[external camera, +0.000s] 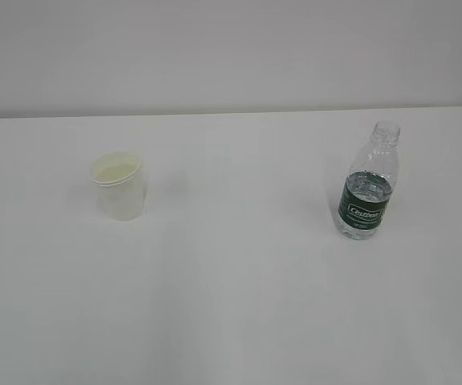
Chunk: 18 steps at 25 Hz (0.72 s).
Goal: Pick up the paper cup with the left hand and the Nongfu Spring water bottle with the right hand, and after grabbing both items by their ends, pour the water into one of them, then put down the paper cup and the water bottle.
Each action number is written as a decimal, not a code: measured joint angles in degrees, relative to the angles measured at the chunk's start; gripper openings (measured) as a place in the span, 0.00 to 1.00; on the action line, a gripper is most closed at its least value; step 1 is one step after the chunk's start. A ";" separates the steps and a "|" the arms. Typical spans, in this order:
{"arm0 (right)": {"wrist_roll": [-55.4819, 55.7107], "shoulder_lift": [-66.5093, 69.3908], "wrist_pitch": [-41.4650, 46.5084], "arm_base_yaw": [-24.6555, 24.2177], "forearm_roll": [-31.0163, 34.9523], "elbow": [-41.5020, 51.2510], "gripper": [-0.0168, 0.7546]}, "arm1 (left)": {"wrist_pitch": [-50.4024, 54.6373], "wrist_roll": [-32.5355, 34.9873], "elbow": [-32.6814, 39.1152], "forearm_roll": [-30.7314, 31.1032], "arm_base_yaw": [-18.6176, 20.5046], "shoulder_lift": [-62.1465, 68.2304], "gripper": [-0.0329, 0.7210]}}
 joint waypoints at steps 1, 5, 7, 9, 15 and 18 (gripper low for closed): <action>0.00 0.00 -0.21 0.00 0.00 0.10 0.79 | -0.13 0.00 0.10 0.12 0.00 0.00 0.64; 0.00 0.00 -0.96 0.00 -0.02 0.78 0.79 | -0.22 0.00 0.13 0.12 0.00 0.00 0.64; 0.00 0.00 -1.07 0.00 -0.02 0.97 0.79 | -0.22 0.00 0.13 0.24 0.00 0.00 0.64; 0.00 0.00 -1.30 0.00 -0.10 1.07 0.79 | -0.22 0.00 0.13 0.23 0.00 0.00 0.64; 0.00 0.00 -1.43 0.00 -0.10 1.07 0.79 | -0.22 0.00 0.13 0.23 0.00 0.00 0.64; 0.00 0.00 -1.52 0.00 -0.10 1.07 0.79 | -0.22 0.00 0.13 0.23 0.00 0.00 0.64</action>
